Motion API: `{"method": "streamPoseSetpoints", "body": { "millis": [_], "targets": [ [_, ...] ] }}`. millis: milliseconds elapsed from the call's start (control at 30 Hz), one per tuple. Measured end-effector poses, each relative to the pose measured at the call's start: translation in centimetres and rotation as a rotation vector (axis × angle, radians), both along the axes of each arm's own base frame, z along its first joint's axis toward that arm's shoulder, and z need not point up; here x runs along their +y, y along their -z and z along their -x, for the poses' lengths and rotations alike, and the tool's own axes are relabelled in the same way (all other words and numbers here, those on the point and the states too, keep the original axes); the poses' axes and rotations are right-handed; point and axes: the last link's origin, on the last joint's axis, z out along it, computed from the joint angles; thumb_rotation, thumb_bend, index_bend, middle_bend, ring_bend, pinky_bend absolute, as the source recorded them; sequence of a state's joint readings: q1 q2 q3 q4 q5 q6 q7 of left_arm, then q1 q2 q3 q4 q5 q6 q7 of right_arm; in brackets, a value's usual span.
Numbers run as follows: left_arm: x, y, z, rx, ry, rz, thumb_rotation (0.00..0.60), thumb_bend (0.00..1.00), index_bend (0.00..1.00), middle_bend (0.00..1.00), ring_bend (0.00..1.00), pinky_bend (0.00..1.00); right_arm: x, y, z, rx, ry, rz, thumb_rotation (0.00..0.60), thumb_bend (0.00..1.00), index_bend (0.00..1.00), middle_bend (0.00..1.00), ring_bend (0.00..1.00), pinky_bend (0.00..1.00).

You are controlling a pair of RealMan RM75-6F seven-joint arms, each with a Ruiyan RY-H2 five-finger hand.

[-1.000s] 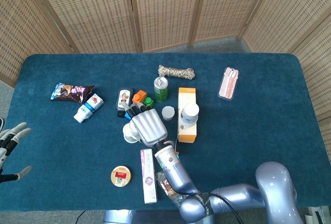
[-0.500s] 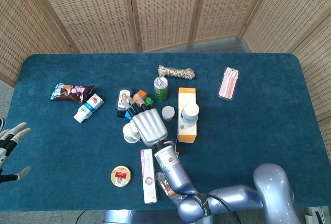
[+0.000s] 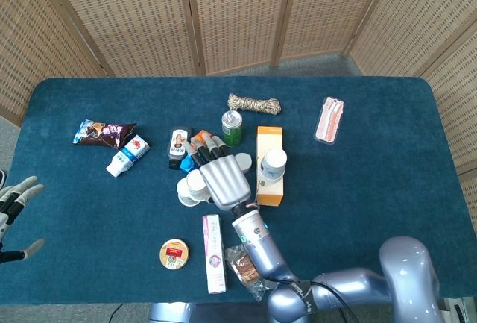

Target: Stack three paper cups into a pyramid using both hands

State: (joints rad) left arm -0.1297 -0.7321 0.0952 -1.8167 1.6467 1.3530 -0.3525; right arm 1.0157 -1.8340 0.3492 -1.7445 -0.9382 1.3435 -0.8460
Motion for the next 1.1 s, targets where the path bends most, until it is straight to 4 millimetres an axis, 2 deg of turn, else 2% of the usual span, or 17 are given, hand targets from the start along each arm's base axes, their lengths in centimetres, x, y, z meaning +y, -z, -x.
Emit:
{"method": "streamPoseSetpoints", "body": {
  "millis": [333,667,933,1100],
  "targets": [
    [-0.1,0.3,-0.2,0.010,0.004,0.008,0.600,0.31,0.08,0.00,0.00,0.00,-0.5,-4.2,3.1,-0.042,-0.005,0.054,0.600,0.03,0.00,0.00,0.00,0.16],
    [-0.2,0.6,-0.3,0.015,0.006,0.014,0.600,0.31,0.08,0.00,0.00,0.00,-1.5,-8.6,7.8,-0.089,0.032,0.123,0.600,0.03,0.00,0.00,0.00,0.16],
    [-0.3,0.7,-0.4,0.019,0.010,0.015,0.600,0.31,0.08,0.00,0.00,0.00,-2.1,-11.2,11.2,-0.136,0.063,0.162,0.600,0.03,0.01,0.01,0.00,0.16],
    [-0.4,0.8,-0.4,0.020,0.013,0.018,0.600,0.31,0.08,0.00,0.00,0.00,-2.7,-12.8,14.1,-0.167,0.095,0.182,0.600,0.03,0.01,0.02,0.00,0.16]
  ]
}}
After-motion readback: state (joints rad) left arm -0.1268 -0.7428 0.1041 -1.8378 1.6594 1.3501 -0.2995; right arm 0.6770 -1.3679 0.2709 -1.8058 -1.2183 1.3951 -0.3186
